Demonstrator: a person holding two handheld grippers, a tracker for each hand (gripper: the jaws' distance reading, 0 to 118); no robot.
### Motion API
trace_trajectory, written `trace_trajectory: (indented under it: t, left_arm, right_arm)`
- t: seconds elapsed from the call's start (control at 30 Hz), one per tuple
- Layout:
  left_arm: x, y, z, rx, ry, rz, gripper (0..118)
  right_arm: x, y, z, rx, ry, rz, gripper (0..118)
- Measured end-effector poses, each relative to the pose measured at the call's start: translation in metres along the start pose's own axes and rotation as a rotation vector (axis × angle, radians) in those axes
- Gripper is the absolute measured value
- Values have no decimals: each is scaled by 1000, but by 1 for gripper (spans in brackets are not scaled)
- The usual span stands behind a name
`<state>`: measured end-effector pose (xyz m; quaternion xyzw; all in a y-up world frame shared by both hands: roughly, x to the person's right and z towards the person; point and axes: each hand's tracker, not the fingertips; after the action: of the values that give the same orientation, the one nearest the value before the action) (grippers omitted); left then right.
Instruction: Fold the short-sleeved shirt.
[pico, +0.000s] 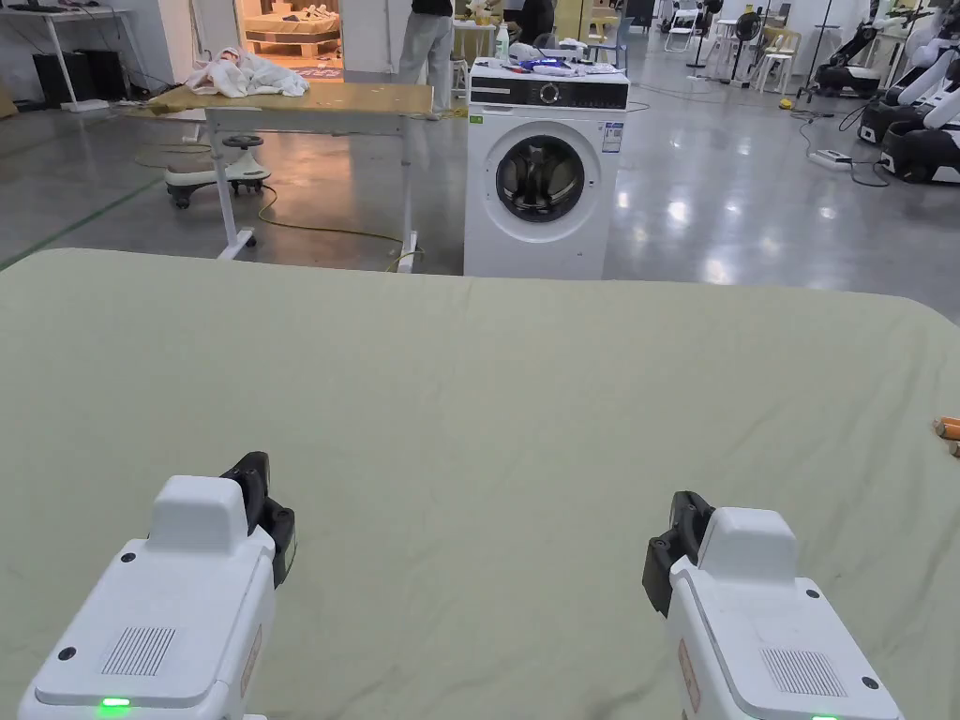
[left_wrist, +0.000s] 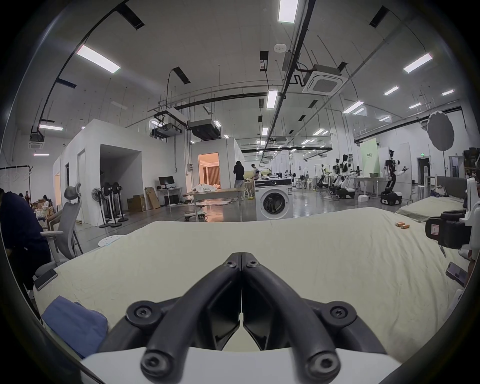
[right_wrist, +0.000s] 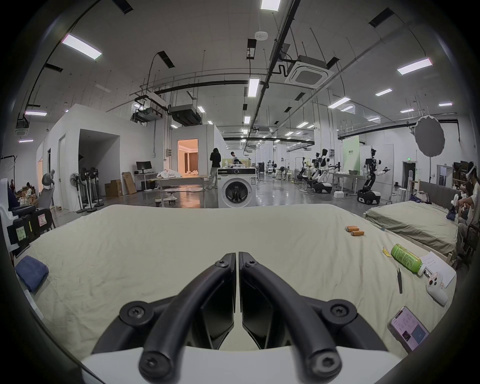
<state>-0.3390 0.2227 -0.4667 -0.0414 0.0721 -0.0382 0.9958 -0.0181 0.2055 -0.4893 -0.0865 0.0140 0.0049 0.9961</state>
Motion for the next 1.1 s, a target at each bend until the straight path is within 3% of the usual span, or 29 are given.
trace_trajectory:
  t: [0.63,0.67,0.73,0.8,0.87,1.1]
  left_arm:
    - [19,4,2,15,1,-20,0]
    - [19,4,2,15,1,-17,5]
    - [19,4,2,15,4,-9,23]
    - [18,4,1,10,5,-3,66]
    - [17,3,1,8,0,8,86]
    - [12,3,3,25,-10,20,95]
  right_arm:
    - [-4,-1,1,26,-19,27,1]
    - [-4,-1,0,26,-18,28,3]
    - [-3,-2,0,25,-15,25,16]
    - [-3,-3,-1,28,-22,27,63]
    - [-3,-3,-1,30,-32,30,93]
    - [-1,-4,-1,57,-40,32,96]
